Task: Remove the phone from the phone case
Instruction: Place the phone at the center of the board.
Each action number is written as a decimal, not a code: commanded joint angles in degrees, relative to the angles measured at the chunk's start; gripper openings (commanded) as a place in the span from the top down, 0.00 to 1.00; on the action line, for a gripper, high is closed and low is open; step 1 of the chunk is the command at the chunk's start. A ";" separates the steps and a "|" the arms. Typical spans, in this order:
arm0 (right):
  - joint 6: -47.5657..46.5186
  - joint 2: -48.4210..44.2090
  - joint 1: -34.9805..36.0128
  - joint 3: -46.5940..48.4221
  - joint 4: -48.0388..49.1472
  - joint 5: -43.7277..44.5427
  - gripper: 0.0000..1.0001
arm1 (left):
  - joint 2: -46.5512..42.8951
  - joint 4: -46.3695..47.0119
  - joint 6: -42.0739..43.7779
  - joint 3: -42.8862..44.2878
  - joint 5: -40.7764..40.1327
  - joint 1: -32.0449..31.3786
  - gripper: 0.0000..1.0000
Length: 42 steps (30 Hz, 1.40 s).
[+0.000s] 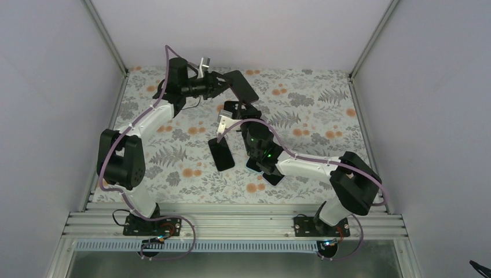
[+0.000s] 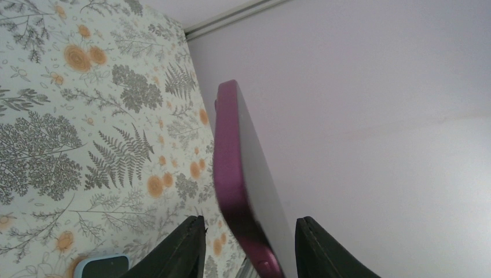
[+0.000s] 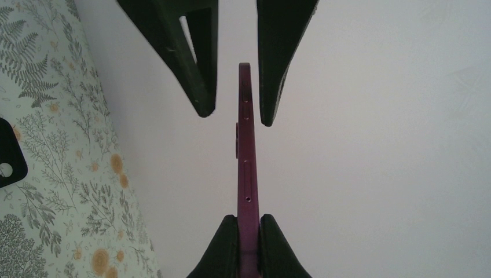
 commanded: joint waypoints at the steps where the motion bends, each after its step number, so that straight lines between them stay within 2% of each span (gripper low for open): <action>1: -4.35 0.43 1.10 -0.75 9.95 0.57 0.96 | 0.24 2.04 -0.99 -0.41 0.84 -0.27 0.66; 9: -7.25 1.44 1.76 -2.64 14.06 0.73 0.90 | 0.04 3.10 -2.29 -1.35 1.30 -0.23 0.86; 12: -7.79 1.53 1.94 -3.13 15.46 0.73 0.82 | -0.13 3.20 -2.45 -1.57 1.37 -0.18 0.95; 18: -3.93 -0.60 2.12 -4.04 12.08 -0.33 0.38 | -0.32 3.15 -1.22 -1.09 1.57 0.60 0.98; 21: 2.32 -2.74 2.17 -3.15 4.26 -1.12 0.22 | -0.39 2.24 0.96 -0.77 1.65 1.24 0.98; 23: 8.23 -4.49 2.13 -1.74 -4.30 -2.46 0.14 | -0.60 1.52 2.58 -0.71 1.57 1.72 0.98; 27: 25.99 -6.68 1.74 4.92 -28.06 -7.52 0.04 | -1.10 0.13 6.49 -0.79 1.24 2.48 0.98; 30: 36.75 -7.29 1.01 11.03 -42.67 -14.77 0.00 | -1.50 -0.21 9.38 -0.80 1.27 2.89 0.98; 33: 43.65 -8.02 -0.63 15.82 -52.59 -23.08 0.01 | -2.24 0.63 13.73 -0.77 3.17 3.04 0.98; 38: 51.05 -8.94 -6.53 21.72 -63.04 -41.34 0.01 | -3.73 1.81 18.69 -2.06 5.46 3.02 0.98; 42: 59.42 -9.77 -11.33 24.05 -65.55 -53.20 0.01 | -5.14 1.81 24.09 -3.02 7.69 3.00 0.98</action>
